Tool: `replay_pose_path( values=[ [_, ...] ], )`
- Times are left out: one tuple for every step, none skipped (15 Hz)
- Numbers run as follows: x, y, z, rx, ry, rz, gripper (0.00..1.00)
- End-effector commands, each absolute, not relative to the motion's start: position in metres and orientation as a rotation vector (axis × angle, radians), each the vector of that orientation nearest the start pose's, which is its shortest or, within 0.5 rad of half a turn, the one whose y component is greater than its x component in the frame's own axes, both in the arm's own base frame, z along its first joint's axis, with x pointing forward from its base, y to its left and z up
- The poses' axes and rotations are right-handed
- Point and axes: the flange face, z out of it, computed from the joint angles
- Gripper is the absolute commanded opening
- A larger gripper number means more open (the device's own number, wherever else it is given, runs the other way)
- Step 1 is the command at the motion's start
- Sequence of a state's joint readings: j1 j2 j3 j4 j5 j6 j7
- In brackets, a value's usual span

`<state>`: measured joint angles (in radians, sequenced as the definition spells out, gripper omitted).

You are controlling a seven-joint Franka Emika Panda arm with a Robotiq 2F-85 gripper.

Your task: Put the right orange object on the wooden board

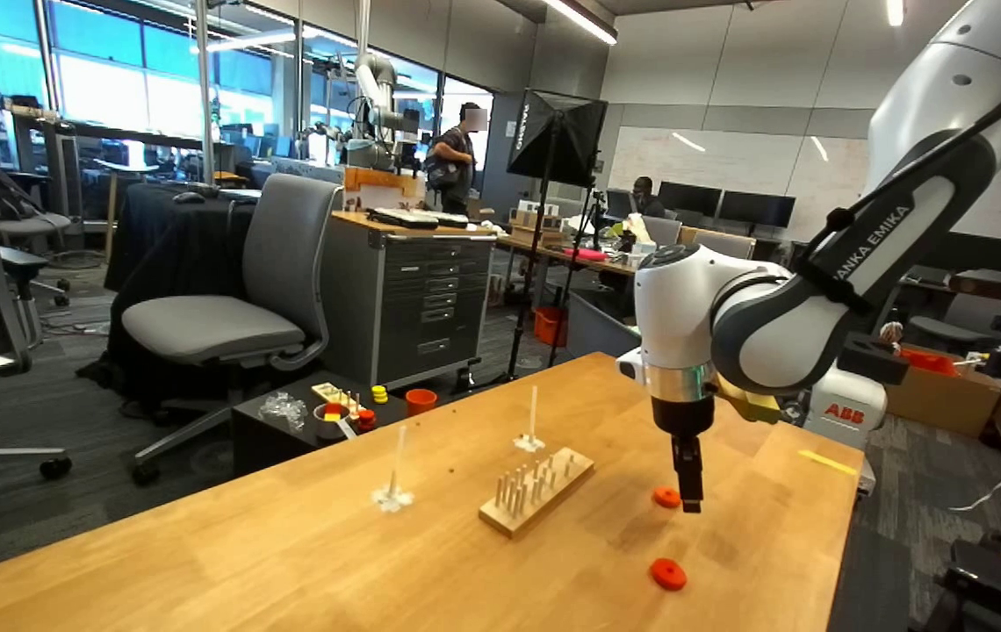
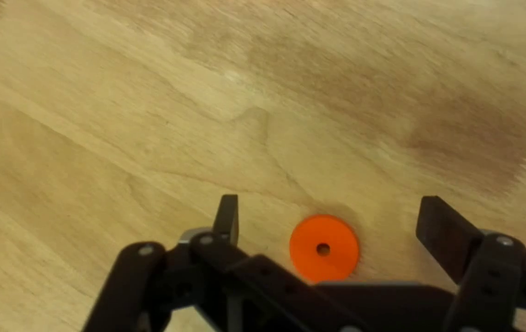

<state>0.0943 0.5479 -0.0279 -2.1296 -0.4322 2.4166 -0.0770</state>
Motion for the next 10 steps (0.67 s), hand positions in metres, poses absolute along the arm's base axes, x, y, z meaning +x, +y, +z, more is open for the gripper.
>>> replay_pose_path(
  values=[
    [0.543, 0.041, 0.132, -3.239, -0.752, 0.326, 1.00],
    [0.545, 0.043, 0.132, -3.233, -0.743, 0.313, 1.00],
    [0.548, 0.044, 0.131, -3.231, -0.732, 0.308, 1.00],
    [0.549, 0.043, 0.131, -3.233, -0.735, 0.315, 1.00],
    [0.552, 0.042, 0.130, -3.232, -0.736, 0.323, 1.00],
    [0.554, 0.041, 0.129, -3.232, -0.737, 0.325, 1.00],
    [0.557, 0.040, 0.128, -3.231, -0.736, 0.333, 1.00],
    [0.559, 0.039, 0.126, -3.233, -0.734, 0.336, 1.00],
    [0.562, 0.039, 0.124, -3.237, -0.729, 0.337, 1.00],
    [0.564, 0.040, 0.122, -3.242, -0.724, 0.332, 1.00]
  ],
)
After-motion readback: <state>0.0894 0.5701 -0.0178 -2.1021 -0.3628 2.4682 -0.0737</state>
